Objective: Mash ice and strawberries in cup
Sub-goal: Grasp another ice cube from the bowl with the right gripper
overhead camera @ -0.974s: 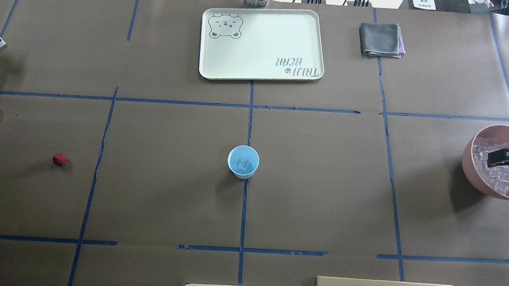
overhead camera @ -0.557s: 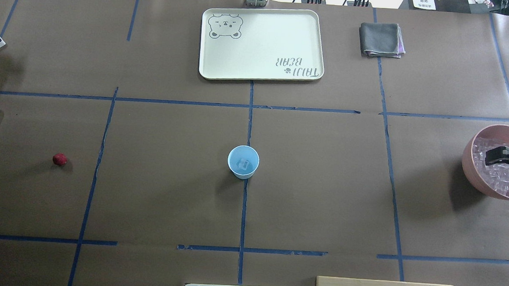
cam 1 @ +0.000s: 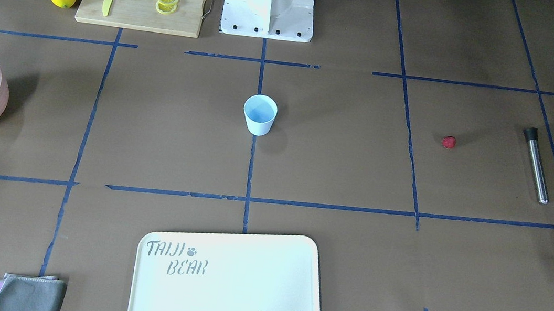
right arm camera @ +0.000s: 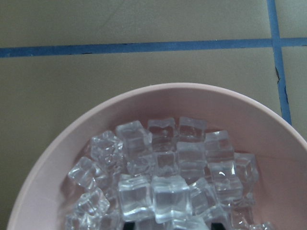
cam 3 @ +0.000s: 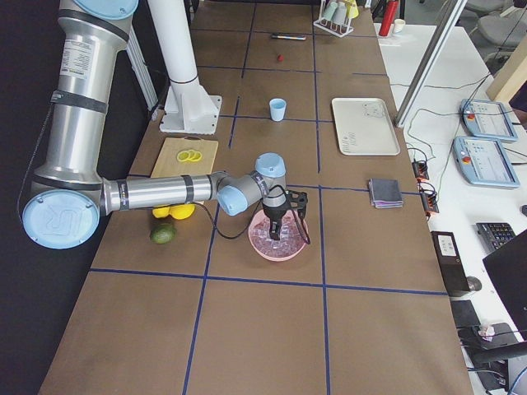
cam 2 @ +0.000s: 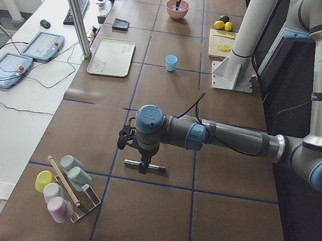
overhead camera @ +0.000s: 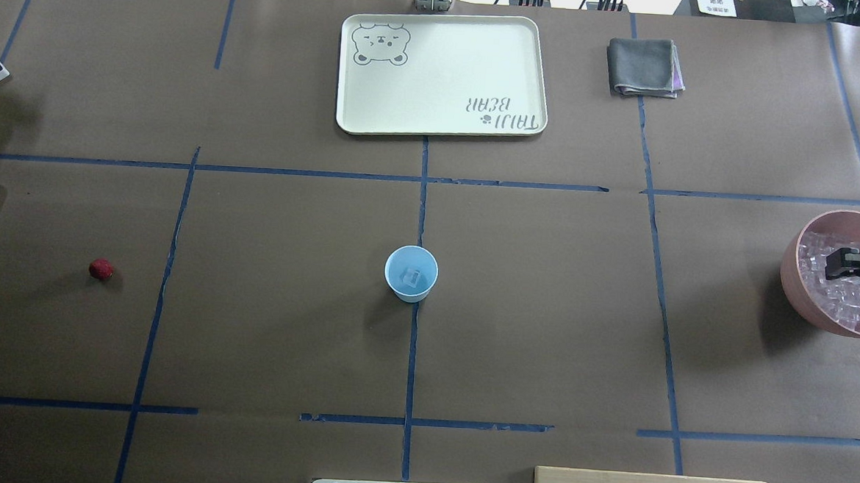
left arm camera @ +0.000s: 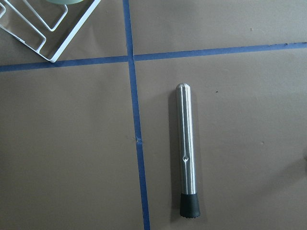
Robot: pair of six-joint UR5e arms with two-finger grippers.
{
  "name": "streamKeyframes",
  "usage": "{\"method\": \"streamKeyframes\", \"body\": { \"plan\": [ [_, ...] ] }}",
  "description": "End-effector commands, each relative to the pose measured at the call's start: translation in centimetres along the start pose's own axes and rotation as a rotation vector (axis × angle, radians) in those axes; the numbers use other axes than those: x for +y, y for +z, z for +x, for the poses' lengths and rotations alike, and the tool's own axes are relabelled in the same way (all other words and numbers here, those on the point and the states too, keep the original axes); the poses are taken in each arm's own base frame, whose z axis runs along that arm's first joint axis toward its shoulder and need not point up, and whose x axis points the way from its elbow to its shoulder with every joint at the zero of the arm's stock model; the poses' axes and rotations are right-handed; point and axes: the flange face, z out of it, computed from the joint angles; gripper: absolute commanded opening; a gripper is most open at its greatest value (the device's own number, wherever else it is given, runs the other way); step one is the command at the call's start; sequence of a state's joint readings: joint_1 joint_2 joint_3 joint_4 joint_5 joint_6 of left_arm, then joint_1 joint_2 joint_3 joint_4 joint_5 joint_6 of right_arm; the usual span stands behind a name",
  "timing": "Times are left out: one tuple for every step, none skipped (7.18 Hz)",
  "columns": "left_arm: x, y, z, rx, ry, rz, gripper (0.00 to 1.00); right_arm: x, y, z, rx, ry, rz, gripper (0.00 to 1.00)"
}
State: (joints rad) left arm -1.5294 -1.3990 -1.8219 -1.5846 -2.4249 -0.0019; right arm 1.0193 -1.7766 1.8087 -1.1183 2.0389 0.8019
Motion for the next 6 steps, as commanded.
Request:
{"method": "streamKeyframes", "body": {
  "plan": [
    [0.0, 0.0, 0.0, -0.001, -0.001, 0.0, 1.0, 0.0, -0.3, 0.0, -0.003, 0.0, 0.003, 0.18],
    [0.0, 0.0, 0.0, 0.0, -0.001, 0.0, 1.0, 0.2, -0.5, 0.3, -0.004, 0.003, 0.002, 0.03],
    [0.0, 0.0, 0.0, 0.0, -0.001, 0.0, 1.0, 0.2, -1.3, 0.0, -0.02, 0.004, 0.009, 0.0],
    [0.0, 0.0, 0.0, 0.0, -0.001, 0.0, 1.0, 0.2, -3.1, -1.3, -0.044, -0.006, 0.032, 0.0],
    [0.0, -0.1, 0.1, 0.0, 0.0, 0.001, 1.0, 0.6, -5.4, -2.8, -0.082, -0.015, 0.047, 0.0],
    [0.0, -0.1, 0.1, 0.0, 0.0, 0.001, 1.0, 1.1, -7.7, -4.6, -0.145, -0.006, 0.044, 0.0]
  ]
}}
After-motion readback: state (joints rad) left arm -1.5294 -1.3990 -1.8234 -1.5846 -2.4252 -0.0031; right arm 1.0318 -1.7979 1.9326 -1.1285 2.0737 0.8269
